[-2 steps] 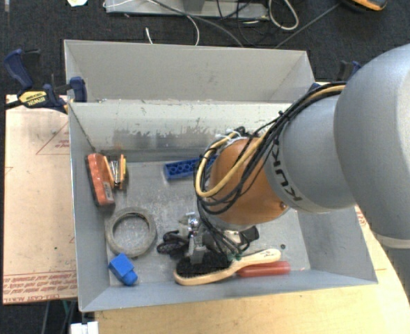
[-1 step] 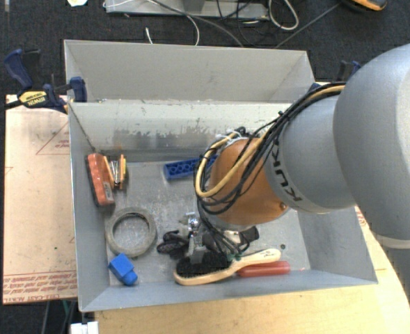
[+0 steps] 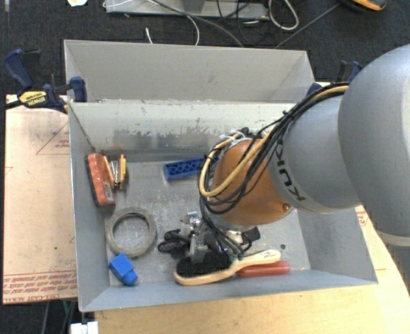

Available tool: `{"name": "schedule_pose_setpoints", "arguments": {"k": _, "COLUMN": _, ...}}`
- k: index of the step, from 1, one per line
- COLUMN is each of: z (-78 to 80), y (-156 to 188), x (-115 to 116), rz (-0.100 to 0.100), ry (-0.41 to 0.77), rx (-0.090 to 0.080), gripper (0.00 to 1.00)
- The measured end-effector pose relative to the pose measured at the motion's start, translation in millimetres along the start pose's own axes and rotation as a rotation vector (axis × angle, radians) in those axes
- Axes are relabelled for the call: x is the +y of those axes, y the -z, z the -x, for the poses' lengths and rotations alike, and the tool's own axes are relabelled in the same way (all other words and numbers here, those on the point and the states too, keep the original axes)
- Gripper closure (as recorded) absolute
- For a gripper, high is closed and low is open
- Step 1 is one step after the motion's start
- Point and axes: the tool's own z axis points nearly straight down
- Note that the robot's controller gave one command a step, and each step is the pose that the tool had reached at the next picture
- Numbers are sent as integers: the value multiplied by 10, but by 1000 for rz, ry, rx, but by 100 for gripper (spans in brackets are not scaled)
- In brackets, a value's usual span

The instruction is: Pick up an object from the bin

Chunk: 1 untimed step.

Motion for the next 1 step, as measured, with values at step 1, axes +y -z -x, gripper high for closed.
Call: {"name": "schedule_pose_setpoints", "arguments": {"k": 1, "z": -34, "y": 1, "x": -14, "rz": 1, "ry": -76, "rx": -6, "gripper": 100}}
